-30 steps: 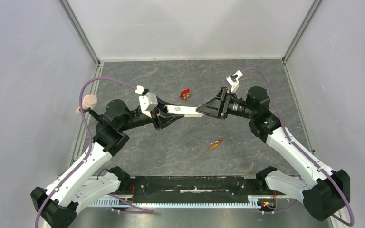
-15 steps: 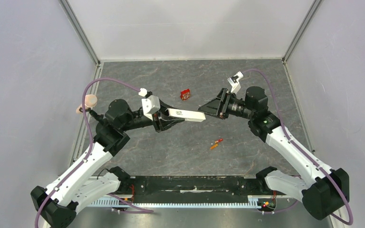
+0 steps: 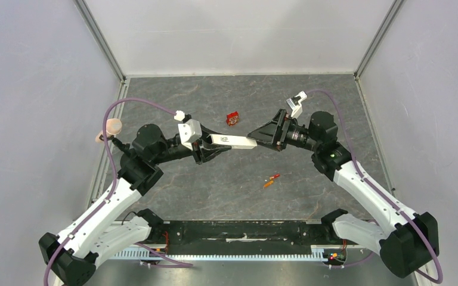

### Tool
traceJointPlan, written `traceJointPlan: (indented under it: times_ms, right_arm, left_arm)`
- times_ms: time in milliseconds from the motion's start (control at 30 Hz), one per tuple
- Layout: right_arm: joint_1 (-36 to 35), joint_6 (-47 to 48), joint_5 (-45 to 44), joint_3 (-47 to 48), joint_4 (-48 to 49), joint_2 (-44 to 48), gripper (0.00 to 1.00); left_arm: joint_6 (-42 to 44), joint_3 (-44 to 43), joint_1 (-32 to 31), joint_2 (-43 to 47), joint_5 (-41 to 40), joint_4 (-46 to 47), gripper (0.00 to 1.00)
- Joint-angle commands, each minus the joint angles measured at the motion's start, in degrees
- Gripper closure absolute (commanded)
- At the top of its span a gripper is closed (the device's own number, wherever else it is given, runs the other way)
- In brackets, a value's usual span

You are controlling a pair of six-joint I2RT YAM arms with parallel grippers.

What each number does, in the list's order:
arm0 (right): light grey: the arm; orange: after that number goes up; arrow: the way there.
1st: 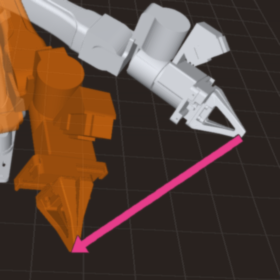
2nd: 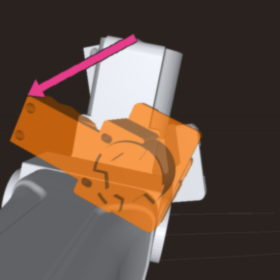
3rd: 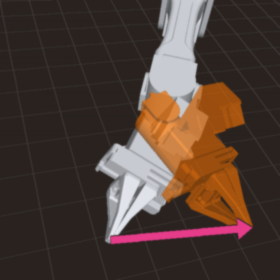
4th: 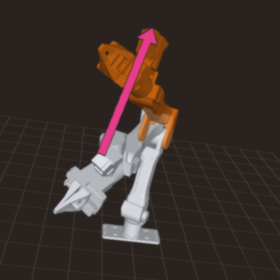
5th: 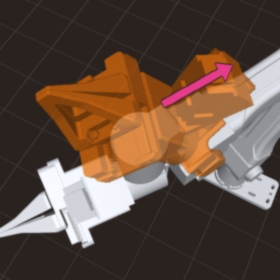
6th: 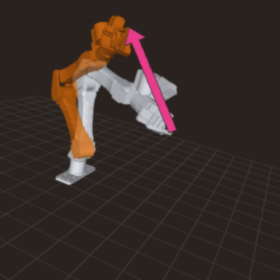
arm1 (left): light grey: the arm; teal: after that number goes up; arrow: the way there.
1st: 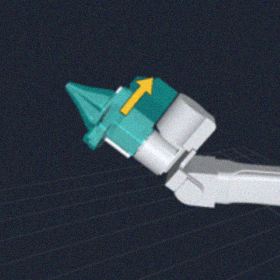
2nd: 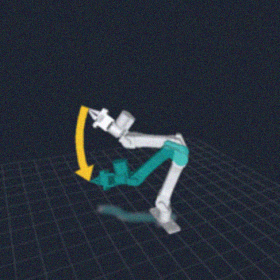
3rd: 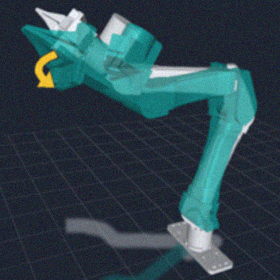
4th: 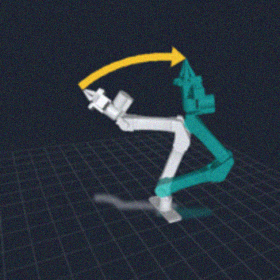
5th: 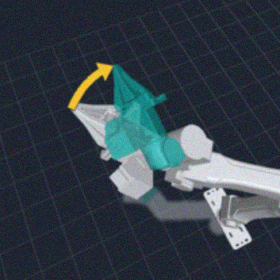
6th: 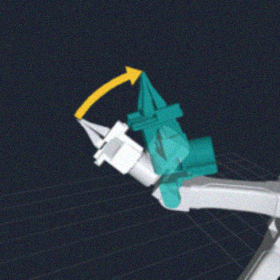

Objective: Load the batteries into the remote control
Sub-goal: Remove the battery cover from the center of the board.

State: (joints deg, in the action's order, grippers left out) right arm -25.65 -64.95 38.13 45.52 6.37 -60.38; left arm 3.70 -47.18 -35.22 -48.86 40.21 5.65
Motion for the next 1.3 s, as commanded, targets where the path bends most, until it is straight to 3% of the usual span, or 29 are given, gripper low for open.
traceJointPlan:
  times_ms: [0,100,267,500,1000,1100,1267]
  right_arm:
    - [-0.02,-2.68,1.73,-1.46,6.81,1.34,0.17]
    - [0.03,-2.27,2.48,-1.61,7.31,0.93,0.2]
    - [0.01,-2.03,4.22,-1.06,6.88,-0.34,0.39]
    - [0.03,-1.41,4.5,-0.3,4.76,-0.49,0.58]
    - [0.12,-0.58,2.71,0.98,2.28,-0.7,0.88]
    - [0.21,-1.37,1.0,0.44,4.55,-0.41,1.0]
    - [2.16,-7.71,-1.88,-2.76,16.28,1.89,1.0]
  left_arm:
    - [2.52,-0.72,-0.13,-0.26,-1.34,1.12,0.98]
    - [2.44,-0.72,-0.11,-0.34,-1.3,1.12,0.98]
    - [2.67,-0.81,-0.11,-0.58,-1.8,0.84,0.98]
    - [3.82,-1.15,-0.13,-1.21,-2.86,-0.73,0.98]
    - [8.44,-0.91,-0.11,-2.44,-5.76,-5.1,0.98]
    - [10.16,-0.69,-0.11,-2.83,-6.9,-7.4,0.98]
    - [11.74,1.96,-0.11,-1.93,-9.63,-9.08,0.98]
